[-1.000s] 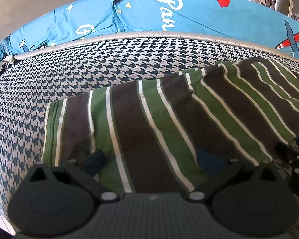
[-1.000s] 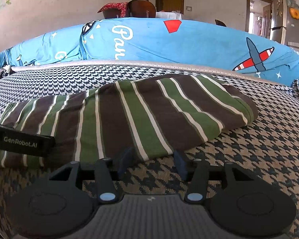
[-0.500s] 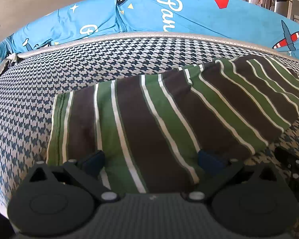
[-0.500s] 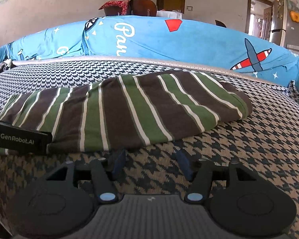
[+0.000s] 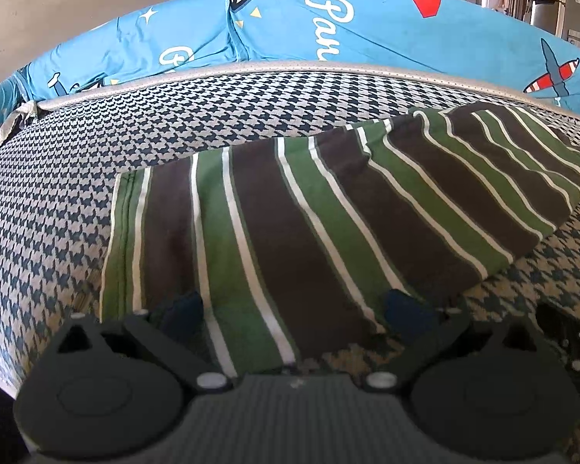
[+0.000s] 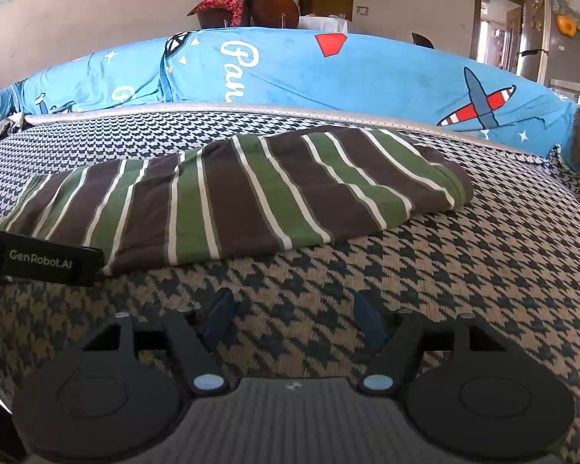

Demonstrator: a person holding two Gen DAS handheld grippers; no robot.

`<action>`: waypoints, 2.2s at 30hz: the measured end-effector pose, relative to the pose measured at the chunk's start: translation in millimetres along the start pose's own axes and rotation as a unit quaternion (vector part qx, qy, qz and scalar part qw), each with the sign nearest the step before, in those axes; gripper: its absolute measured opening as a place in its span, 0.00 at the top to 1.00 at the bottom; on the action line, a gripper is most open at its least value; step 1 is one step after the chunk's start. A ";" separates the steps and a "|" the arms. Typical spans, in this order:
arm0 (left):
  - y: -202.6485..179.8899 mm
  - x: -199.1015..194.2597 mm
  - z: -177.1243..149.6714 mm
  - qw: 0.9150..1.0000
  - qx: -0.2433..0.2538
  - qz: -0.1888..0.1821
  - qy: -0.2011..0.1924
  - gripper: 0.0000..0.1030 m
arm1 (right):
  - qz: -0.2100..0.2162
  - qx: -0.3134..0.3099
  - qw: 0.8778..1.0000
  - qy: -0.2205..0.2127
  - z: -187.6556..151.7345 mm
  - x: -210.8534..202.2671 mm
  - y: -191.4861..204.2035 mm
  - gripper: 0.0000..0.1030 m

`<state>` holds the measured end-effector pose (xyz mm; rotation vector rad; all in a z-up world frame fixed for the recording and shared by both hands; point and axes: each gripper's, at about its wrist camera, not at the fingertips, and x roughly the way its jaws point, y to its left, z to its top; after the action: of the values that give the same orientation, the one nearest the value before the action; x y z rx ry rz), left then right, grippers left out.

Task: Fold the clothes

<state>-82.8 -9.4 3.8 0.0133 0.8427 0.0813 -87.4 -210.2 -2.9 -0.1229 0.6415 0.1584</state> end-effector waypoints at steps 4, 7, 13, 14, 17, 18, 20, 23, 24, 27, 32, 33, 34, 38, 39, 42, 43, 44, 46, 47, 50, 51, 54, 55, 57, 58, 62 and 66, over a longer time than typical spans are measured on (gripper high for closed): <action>1.1 -1.6 -1.3 1.000 0.001 -0.003 0.001 0.00 | -0.002 0.003 1.000 0.002 -4.9 -5.8 1.4 0.28; 1.0 -2.1 -1.7 1.000 0.003 -0.005 0.003 0.00 | -0.005 0.004 1.000 0.003 -8.6 -9.6 2.5 0.24; -3.1 -5.0 -7.2 1.000 0.017 -0.002 0.008 0.00 | -0.006 0.008 1.000 0.007 -13.7 -15.2 2.4 0.19; -4.5 -5.7 -7.7 1.000 0.022 0.000 0.006 0.00 | -0.006 0.008 1.000 0.008 -14.1 -16.2 2.4 0.19; -4.9 -7.1 -8.0 1.000 0.020 0.000 0.008 0.00 | -0.005 0.007 1.000 0.014 -15.8 -19.3 2.7 0.16; -4.6 -7.1 -7.2 1.000 0.018 -0.001 0.010 0.00 | -0.005 0.006 1.000 0.016 -16.7 -20.4 3.2 0.15; -4.1 -7.1 -6.1 1.000 0.015 -0.001 0.014 0.00 | -0.006 0.004 1.000 0.021 -18.6 -22.6 4.6 0.12; -5.5 -10.0 -5.2 1.000 0.013 -0.001 0.020 0.00 | -0.008 0.003 1.000 0.030 -20.1 -26.2 6.7 0.10; -6.2 -11.3 -5.2 1.000 0.012 -0.003 0.020 0.00 | -0.010 0.002 0.999 0.033 -20.1 -27.2 7.5 0.10; -8.7 -16.6 -5.2 1.000 0.007 -0.020 0.018 0.00 | -0.011 0.003 0.999 0.043 -20.6 -29.6 8.6 0.10; -12.4 -22.7 -3.6 1.000 0.006 -0.031 0.003 0.00 | -0.002 -0.007 1.000 0.030 -30.3 -34.8 7.0 0.07; -11.2 -22.6 -2.7 1.000 0.002 -0.031 0.002 0.00 | -0.003 -0.007 0.999 0.031 -29.9 -34.8 7.5 0.07; -9.6 -22.3 -1.5 0.999 -0.002 -0.032 0.001 0.00 | -0.004 -0.007 0.999 0.035 -28.3 -34.2 8.5 0.07; 1.1 -20.5 2.7 0.999 -0.033 -0.029 -0.001 0.00 | 0.009 -0.007 0.999 0.038 -21.8 -31.2 7.7 0.07; 2.8 -19.5 3.1 0.999 -0.037 -0.026 0.000 0.00 | 0.016 -0.010 0.999 0.038 -18.7 -30.5 7.3 0.07; 8.0 -16.5 4.2 0.999 -0.049 -0.018 0.004 0.00 | 0.032 -0.029 0.999 0.032 -7.2 -28.9 6.4 0.07; 9.8 -15.6 4.6 0.998 -0.053 -0.015 0.005 0.00 | 0.036 -0.039 0.998 0.028 -2.6 -28.6 6.1 0.07; 11.5 -14.6 5.0 0.998 -0.057 -0.012 0.007 0.00 | 0.042 -0.048 0.998 0.024 1.8 -28.2 5.6 0.07; 13.4 -12.3 6.0 0.998 -0.059 -0.011 0.011 0.00 | 0.055 -0.061 0.996 0.019 11.0 -26.8 1.4 0.07; 13.1 -11.6 6.3 0.998 -0.058 -0.011 0.011 0.00 | 0.060 -0.061 0.996 0.019 15.1 -25.4 -1.5 0.07; 11.6 -8.1 8.4 0.998 -0.053 -0.004 0.011 0.00 | 0.074 -0.056 0.995 0.022 29.4 -18.4 -12.8 0.07; 11.5 -6.8 8.9 0.999 -0.053 -0.002 0.013 0.00 | 0.078 -0.054 0.995 0.025 34.5 -14.7 -17.4 0.07; 11.7 -1.0 13.4 0.998 -0.054 -0.001 0.019 0.00 | 0.095 -0.037 0.994 0.032 47.8 -4.9 -31.7 0.07; 12.0 0.3 15.0 0.998 -0.055 -0.001 0.021 0.00 | 0.101 -0.029 0.994 0.033 52.2 -1.5 -37.8 0.07; 12.7 1.6 19.7 0.998 -0.053 0.000 0.021 0.00 | 0.111 -0.012 0.993 0.037 61.2 5.5 -49.9 0.07; 13.1 2.2 22.3 0.998 -0.052 -0.001 0.021 0.00 | 0.111 -0.002 0.993 0.037 65.7 8.9 -56.0 0.07; 16.6 4.5 36.7 0.999 -0.041 -0.003 0.019 0.00 | 0.100 0.030 0.994 0.032 83.0 21.1 -80.6 0.07; 18.1 11.1 52.7 1.000 -0.021 -0.009 0.019 0.00 | 0.081 0.061 0.995 0.023 98.9 34.2 -106.9 0.07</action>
<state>-37.3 10.6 31.3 -0.0360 0.8792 0.0825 17.2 -295.2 61.9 0.0440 0.7056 0.2722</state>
